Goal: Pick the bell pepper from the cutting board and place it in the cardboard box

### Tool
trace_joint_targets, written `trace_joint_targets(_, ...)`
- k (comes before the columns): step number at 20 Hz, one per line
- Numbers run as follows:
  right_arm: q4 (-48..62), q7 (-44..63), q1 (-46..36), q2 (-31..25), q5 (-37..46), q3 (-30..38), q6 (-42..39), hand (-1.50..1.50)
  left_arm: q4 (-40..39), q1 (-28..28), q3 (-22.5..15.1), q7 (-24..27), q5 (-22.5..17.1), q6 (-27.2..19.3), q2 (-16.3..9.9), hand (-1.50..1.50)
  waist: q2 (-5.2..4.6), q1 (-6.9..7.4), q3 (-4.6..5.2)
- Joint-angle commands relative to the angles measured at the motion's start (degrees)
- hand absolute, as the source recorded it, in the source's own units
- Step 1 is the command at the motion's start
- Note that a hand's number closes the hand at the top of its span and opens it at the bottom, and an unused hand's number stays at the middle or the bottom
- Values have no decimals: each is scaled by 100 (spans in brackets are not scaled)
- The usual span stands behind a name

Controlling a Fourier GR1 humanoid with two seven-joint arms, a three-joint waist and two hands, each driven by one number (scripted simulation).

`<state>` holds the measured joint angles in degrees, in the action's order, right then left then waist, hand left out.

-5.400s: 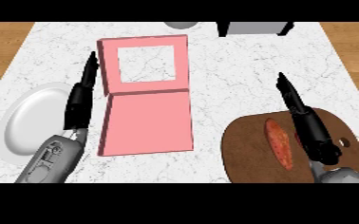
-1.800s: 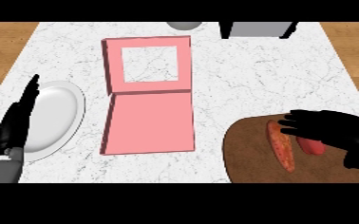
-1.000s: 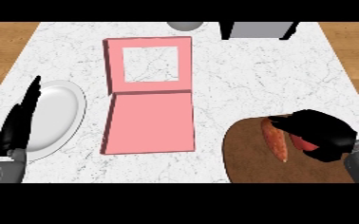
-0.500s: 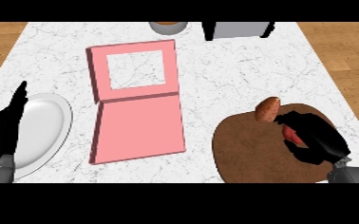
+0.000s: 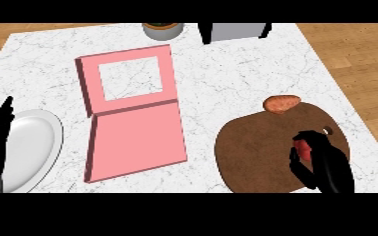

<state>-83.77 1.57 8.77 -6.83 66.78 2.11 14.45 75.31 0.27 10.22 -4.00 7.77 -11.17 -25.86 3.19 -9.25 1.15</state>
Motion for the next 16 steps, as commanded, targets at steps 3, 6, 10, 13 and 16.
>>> trace_joint_targets(3,-1571,1112,544,661,874,-890,672,150,51,2,-19,73,20,50,-48,0,-88,191,-37)
trace_joint_targets(6,-2249,1797,620,672,1410,-1591,516,150,186,5,-147,46,-17,165,28,0,-124,414,-47)
trace_joint_targets(10,-2910,2918,861,679,1942,-2928,243,150,231,-134,-192,106,11,234,-30,0,-194,604,-68)
trace_joint_targets(13,-3302,4024,603,681,2326,-3906,-25,150,288,-280,-372,-9,81,135,196,0,-246,741,-81)
trace_joint_targets(16,-3476,5248,-173,682,2544,-4541,-344,150,296,-422,-441,14,106,228,164,0,-287,894,-86)
